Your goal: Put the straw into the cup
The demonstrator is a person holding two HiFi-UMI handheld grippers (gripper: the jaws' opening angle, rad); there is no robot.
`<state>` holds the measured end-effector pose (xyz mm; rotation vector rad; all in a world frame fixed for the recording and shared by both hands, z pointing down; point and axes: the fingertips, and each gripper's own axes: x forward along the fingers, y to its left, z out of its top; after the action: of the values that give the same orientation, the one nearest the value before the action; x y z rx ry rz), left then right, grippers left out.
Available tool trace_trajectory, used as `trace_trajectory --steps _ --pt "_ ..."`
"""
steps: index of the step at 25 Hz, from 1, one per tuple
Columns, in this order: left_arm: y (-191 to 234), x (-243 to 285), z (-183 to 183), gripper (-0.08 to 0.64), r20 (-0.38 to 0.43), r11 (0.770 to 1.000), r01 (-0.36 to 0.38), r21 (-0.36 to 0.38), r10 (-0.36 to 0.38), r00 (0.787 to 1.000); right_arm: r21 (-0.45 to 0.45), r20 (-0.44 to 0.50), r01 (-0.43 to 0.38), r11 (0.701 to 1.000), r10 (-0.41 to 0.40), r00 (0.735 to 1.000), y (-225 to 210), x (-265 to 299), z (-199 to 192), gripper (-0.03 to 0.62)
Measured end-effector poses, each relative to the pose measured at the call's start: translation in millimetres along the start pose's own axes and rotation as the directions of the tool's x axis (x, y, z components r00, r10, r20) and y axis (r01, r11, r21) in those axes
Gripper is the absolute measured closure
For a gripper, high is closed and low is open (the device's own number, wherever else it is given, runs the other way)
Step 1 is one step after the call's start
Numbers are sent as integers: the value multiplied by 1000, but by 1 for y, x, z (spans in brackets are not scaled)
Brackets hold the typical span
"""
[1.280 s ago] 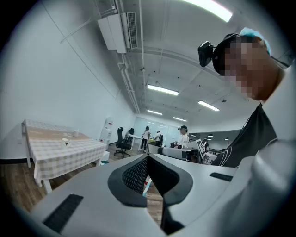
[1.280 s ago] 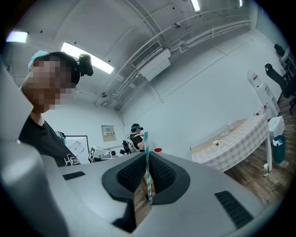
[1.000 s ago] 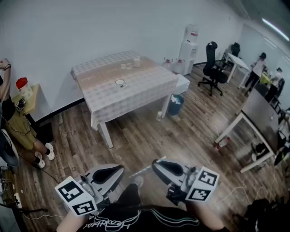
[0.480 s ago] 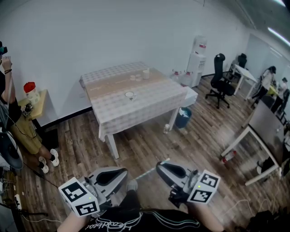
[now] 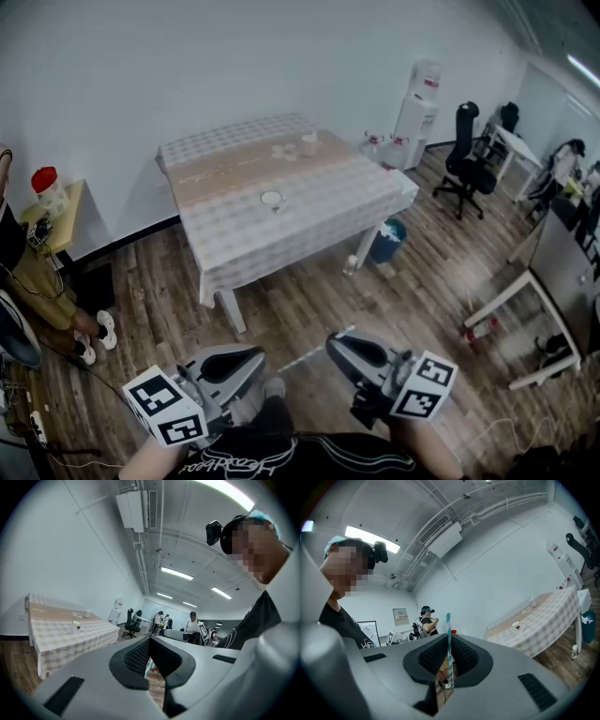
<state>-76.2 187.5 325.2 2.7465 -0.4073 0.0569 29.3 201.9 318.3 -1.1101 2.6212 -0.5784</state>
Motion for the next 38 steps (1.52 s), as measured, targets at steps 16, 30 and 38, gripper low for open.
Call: trace_trajectory --steps 16,30,38 --pt "233 122 80 563 -52 997 32 -72 -35 998 28 -23 102 994 -102 995 -198 152 79 558" --pt "288 143 96 563 -35 996 8 -88 -12 999 30 -21 96 995 -95 995 -246 194 96 558" --pt "319 158 106 563 -20 993 -61 -101 59 998 31 -44 39 999 -38 998 -282 223 112 558"
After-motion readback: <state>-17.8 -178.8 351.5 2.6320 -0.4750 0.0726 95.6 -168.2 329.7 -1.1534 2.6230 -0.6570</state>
